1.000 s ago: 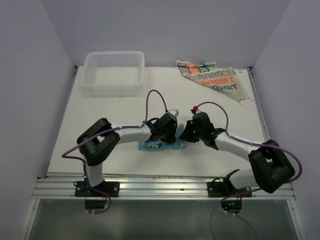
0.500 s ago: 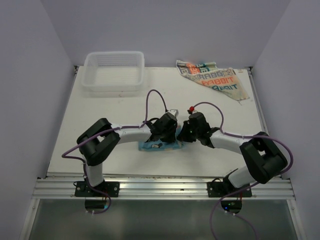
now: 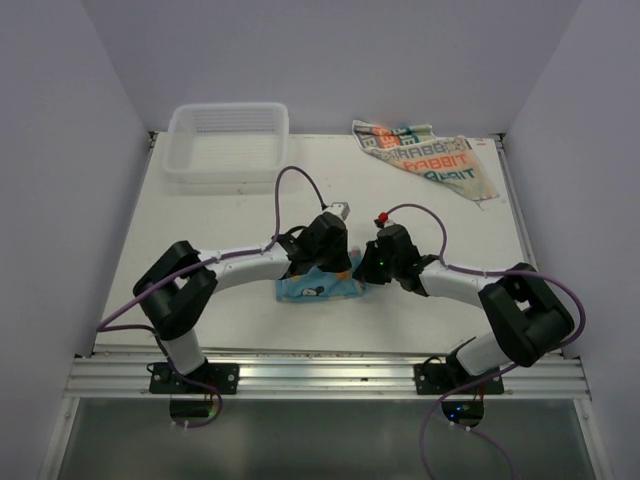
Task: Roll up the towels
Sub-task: Roll the towel
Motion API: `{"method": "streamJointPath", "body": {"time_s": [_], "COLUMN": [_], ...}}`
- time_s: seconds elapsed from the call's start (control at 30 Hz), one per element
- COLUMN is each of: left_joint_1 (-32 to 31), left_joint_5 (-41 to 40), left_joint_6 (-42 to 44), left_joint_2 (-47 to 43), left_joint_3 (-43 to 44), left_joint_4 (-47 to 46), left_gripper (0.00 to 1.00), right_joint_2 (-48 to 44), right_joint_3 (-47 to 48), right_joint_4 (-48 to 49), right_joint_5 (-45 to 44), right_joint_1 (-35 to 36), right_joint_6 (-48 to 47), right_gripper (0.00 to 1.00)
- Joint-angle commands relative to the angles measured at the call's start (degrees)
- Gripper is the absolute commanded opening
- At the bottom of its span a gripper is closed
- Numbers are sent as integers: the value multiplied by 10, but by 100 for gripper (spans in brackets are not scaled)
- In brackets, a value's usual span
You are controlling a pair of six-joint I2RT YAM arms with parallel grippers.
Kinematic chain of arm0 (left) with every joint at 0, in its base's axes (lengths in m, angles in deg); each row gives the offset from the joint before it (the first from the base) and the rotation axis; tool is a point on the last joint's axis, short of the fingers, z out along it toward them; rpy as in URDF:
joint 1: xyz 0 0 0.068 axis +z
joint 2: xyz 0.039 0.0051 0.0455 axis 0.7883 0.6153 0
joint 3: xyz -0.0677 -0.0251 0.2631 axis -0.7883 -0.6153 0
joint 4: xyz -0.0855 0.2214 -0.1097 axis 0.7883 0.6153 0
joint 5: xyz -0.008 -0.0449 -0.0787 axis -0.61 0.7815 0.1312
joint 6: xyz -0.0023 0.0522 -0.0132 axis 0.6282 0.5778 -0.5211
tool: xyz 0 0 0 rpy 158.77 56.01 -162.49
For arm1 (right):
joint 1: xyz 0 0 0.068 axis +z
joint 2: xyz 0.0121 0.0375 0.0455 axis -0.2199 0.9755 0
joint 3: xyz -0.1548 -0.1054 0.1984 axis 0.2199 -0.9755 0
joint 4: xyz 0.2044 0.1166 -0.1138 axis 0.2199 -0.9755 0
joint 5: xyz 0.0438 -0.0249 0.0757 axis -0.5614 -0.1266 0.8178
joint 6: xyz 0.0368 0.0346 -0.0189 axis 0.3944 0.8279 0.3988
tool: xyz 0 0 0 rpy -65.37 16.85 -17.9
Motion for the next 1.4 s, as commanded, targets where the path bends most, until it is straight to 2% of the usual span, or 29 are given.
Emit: {"method": "streamJointPath", "body": {"time_s": [0.0,0.33,0.6,1.0,1.37], "left_joint_1": [14,25,27,45,49], "left_joint_5": [-2,38,45,-10,-4], "left_joint_6": [-6,-4,3,5,-14], "left_joint_2": [-14,22,58,96,109], "left_joint_3": [27,47,53,41,9], "left_joint_4": [-27,-92,-95,-92,-125], "left_gripper": [0,0,0,0,0], "right_joint_2": [15,16,24,20,-63], "right_joint_3": [-11,-18,-16,-23,-18], "right_joint_4": [-14,-12,-6,-13,-73], "right_joint_5": [-28,-27,-23,-22,-31], "right_joint_1": [3,3,3,4,4], "right_joint_6": [-4,-1,0,-3,-14], "right_gripper": [0,0,0,1,26]}}
